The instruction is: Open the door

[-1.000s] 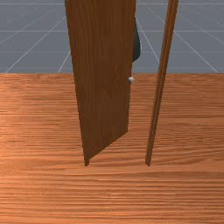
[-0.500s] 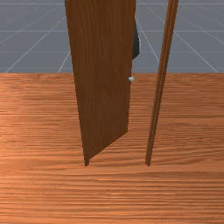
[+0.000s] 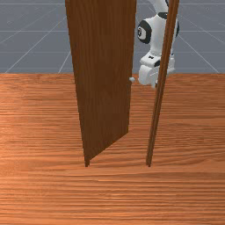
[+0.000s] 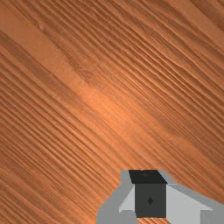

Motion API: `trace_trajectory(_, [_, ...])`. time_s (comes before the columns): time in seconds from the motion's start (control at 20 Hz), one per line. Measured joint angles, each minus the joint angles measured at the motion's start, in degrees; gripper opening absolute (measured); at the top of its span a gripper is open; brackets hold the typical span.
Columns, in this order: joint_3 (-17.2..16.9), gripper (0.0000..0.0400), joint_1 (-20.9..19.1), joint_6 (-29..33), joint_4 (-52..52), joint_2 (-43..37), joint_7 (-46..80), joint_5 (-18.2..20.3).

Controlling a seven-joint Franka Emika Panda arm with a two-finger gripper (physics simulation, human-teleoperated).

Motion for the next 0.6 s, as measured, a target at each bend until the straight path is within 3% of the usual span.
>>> trace_trajectory(0.1, [1.88, 0.0000, 4.44, -2.75, 4.88, 3.49, -19.65, -4.64])
trace_trajectory(0.15, [2.28, 0.0000, 4.20, -2.43, 9.37, 6.96, -33.27, -4.33])
trace_trajectory(0.25, [2.50, 0.0000, 2.52, -10.43, 32.67, 22.35, -49.08, -8.47])
trace_trajectory(0.3, [1.40, 0.0000, 3.59, -18.69, 52.62, 34.08, -50.82, -9.66])
trace_trajectory(0.35, [-1.46, 0.0000, 4.54, -19.41, 54.36, 35.27, -33.64, -7.41])
trace_trajectory(0.4, [-1.61, 0.0000, 4.29, -19.42, 54.30, 35.34, -33.64, -7.41])
trace_trajectory(0.45, [-0.63, 0.0000, 4.23, -23.93, 65.16, 41.43, -43.71, -8.96])
trace_trajectory(0.6, [2.39, 0.0000, -6.41, -18.41, 52.77, 34.86, -72.88, -9.46])
